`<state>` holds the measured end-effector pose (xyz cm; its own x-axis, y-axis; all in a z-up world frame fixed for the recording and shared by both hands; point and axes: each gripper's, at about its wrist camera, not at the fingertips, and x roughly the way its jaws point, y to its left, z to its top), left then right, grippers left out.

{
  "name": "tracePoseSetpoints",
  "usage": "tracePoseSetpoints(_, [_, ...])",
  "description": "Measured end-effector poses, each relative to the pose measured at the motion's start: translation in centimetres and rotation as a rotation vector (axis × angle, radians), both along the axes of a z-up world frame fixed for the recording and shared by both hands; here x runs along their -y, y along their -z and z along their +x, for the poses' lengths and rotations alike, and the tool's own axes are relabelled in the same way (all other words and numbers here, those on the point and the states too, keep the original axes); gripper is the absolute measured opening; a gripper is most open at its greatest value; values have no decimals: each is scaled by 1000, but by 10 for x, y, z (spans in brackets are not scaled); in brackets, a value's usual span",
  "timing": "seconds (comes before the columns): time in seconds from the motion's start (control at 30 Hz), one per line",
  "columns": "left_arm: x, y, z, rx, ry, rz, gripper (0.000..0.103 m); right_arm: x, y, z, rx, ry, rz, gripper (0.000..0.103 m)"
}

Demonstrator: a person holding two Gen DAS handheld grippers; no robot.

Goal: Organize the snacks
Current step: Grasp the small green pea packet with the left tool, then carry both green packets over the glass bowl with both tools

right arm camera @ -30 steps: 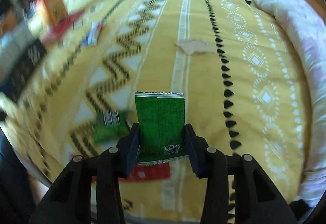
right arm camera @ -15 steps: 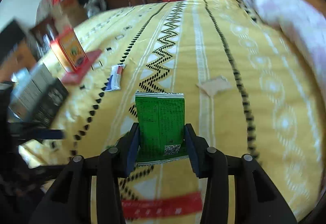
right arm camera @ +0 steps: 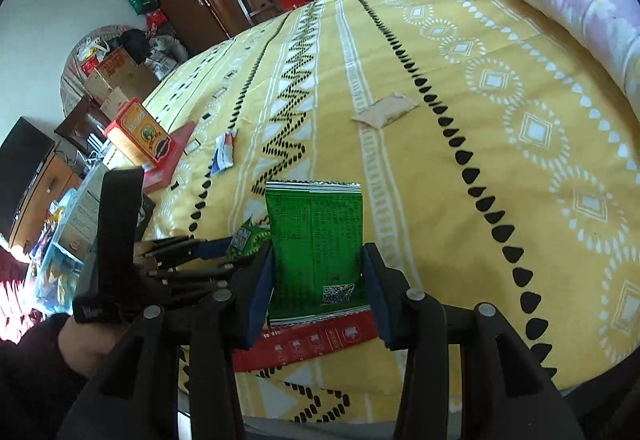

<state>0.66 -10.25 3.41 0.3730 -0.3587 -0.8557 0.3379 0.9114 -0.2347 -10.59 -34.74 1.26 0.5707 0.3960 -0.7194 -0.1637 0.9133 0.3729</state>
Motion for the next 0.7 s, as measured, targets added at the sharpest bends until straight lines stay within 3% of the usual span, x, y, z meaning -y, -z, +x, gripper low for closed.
tracePoseSetpoints(0.33, [-82, -88, -32, 148, -192, -20, 45, -45, -45, 9, 79, -52, 6, 47])
tracePoseSetpoints(0.7, [-220, -162, -78, 258, -454, 34, 45, -188, -126, 18, 204, -280, 33, 47])
